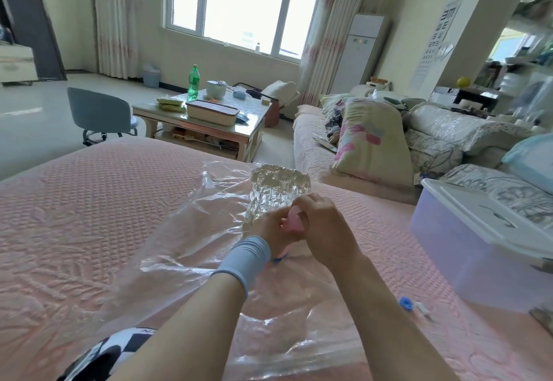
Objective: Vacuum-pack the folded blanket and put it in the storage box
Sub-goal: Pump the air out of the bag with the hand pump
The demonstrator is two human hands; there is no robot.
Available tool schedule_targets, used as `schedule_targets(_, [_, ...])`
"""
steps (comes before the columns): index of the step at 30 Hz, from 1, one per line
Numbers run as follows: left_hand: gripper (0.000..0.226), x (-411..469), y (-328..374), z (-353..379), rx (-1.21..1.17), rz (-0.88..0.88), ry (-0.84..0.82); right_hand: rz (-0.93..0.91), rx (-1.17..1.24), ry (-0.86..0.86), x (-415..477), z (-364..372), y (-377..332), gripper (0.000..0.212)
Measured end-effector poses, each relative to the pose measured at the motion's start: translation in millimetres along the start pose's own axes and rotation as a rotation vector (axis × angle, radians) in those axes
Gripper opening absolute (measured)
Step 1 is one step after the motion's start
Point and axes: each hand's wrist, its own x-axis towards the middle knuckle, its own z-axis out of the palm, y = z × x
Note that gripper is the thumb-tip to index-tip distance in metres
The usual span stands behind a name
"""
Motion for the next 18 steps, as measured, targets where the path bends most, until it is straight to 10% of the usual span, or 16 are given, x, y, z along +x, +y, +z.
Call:
schedule_targets(11, [0.05, 2, -6, 0, 0.032, 0.017, -0.024, -0.337, -0.002, 0.698, 15, -56, -21, 0.02])
schedule_targets(18, [0.022, 0, -4, 3, 0.094, 0.029, -0.014, 0.049, 0.049, 0.04, -8, 6, 1, 0.021])
